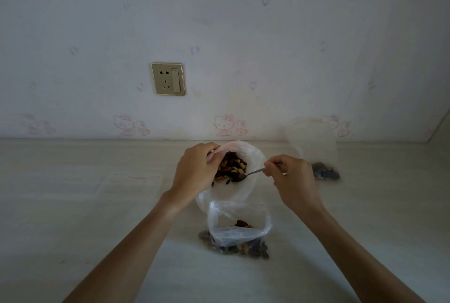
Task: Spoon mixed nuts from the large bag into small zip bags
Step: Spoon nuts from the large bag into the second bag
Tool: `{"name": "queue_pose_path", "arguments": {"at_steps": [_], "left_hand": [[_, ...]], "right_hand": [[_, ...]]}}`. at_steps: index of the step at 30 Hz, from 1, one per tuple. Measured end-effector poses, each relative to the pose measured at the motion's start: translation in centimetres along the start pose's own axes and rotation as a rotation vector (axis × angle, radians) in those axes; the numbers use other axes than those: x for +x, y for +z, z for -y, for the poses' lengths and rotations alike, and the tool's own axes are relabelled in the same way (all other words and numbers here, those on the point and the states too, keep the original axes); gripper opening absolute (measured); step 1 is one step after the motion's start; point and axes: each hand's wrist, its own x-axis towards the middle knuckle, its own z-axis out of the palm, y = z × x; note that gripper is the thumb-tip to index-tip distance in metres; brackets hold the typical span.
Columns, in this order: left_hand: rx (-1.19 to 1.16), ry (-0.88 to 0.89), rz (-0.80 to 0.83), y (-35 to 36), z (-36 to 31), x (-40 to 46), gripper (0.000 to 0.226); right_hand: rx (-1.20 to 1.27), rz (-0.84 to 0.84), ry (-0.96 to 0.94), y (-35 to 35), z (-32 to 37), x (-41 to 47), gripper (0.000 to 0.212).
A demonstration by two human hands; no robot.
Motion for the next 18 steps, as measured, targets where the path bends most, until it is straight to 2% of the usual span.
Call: {"name": "queue_pose_path", "arguments": {"at_steps": [5, 9, 12, 18], "left_hand": [[0.001, 0.001, -0.005, 0.1, 0.3, 0.2, 0.020], [-0.063, -0.109, 0.048, 0.1, 0.8, 0.6, 0.022], [-0.151, -0.182, 0.101, 0.1, 0.9, 0.7, 0.024], [-0.402, -0.298, 0.101, 0.2, 1.0, 0.9, 0.025]], "right_hand": [[0.165, 0.001, 0.146, 0.6, 0.0, 0.3, 0.024], [0.193, -0.007, 0.204, 0.6, -0.2, 0.4, 0.025], [0.186, -0.002, 0.195, 0.3, -0.4, 0.5, 0.023], [0.172, 0.056, 0.137, 1.4, 0.4, 0.6, 0.029]]}}
